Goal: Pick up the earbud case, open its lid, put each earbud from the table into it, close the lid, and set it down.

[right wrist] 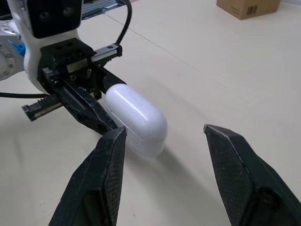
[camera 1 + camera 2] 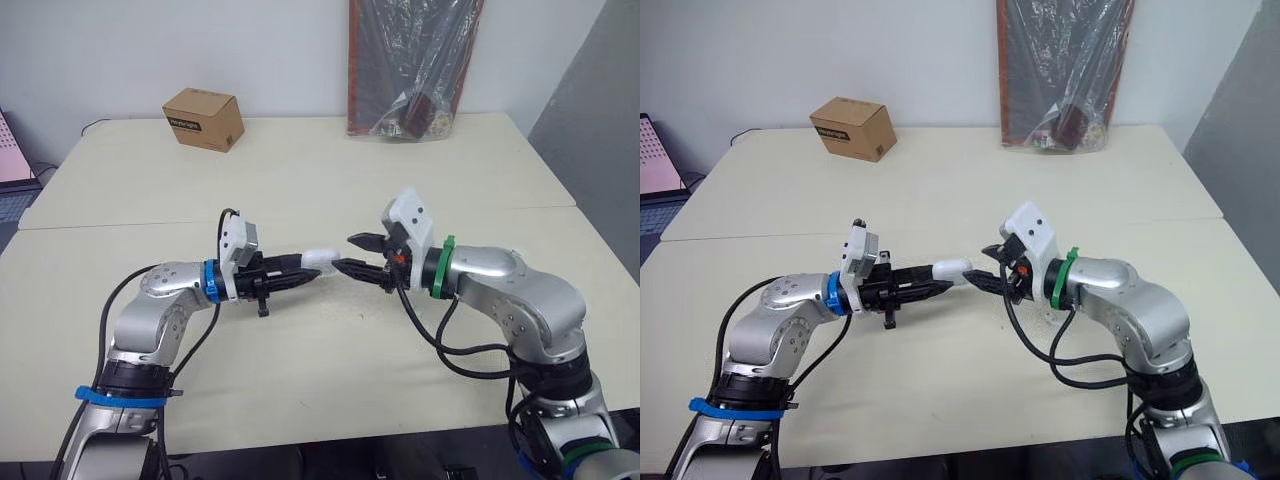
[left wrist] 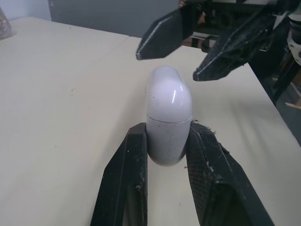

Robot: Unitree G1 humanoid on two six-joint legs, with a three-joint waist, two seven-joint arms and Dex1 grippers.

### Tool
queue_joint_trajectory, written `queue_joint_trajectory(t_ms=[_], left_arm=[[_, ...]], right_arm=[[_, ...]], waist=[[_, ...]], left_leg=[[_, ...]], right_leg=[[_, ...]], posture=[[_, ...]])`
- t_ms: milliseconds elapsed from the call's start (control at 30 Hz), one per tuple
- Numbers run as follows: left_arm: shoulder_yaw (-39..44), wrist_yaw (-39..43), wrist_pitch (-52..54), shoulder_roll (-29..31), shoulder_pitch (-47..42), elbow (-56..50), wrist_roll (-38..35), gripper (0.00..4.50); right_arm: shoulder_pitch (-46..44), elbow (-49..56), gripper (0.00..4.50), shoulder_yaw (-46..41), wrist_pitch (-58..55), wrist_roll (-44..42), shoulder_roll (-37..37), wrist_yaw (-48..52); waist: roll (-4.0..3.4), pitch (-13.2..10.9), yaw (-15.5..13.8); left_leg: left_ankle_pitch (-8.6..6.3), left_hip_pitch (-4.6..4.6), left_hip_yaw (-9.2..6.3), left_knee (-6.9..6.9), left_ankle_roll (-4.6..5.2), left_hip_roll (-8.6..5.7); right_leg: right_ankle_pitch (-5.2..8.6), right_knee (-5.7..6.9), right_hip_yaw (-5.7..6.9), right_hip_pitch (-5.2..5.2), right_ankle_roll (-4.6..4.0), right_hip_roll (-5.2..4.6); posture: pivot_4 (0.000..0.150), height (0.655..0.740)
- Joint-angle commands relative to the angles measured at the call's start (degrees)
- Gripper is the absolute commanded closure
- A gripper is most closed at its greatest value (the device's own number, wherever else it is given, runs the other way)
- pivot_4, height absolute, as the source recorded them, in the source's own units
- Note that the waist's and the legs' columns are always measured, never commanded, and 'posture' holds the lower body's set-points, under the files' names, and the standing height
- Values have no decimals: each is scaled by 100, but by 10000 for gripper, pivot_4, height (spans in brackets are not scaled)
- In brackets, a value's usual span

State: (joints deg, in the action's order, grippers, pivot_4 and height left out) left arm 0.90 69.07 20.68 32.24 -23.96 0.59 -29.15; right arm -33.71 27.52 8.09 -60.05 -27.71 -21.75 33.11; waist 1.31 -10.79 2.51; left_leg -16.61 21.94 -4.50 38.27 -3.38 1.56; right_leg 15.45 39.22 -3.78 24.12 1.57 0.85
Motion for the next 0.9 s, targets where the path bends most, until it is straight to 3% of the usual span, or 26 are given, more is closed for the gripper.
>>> queue_joint_trajectory(t_ms=[33,900], left_arm=[[195,129,-176,-83,2,-66,-266,37220],[51,427,-32,8,147,-260,-341,37220]], right_arm=[[40,213,17913,-133,115,-149,185,-159],[-353,-230,17913,-9,509,-210,235,137]], waist=[[0,0,4],[0,0,23]], left_leg=[[0,-1,0,0,0,1],[0,-2,-2,-1,0,2]], right_leg=[[0,1,0,0,0,2],[0,1,1,-1,0,4]], posture=[[1500,7400],[1500,7400]])
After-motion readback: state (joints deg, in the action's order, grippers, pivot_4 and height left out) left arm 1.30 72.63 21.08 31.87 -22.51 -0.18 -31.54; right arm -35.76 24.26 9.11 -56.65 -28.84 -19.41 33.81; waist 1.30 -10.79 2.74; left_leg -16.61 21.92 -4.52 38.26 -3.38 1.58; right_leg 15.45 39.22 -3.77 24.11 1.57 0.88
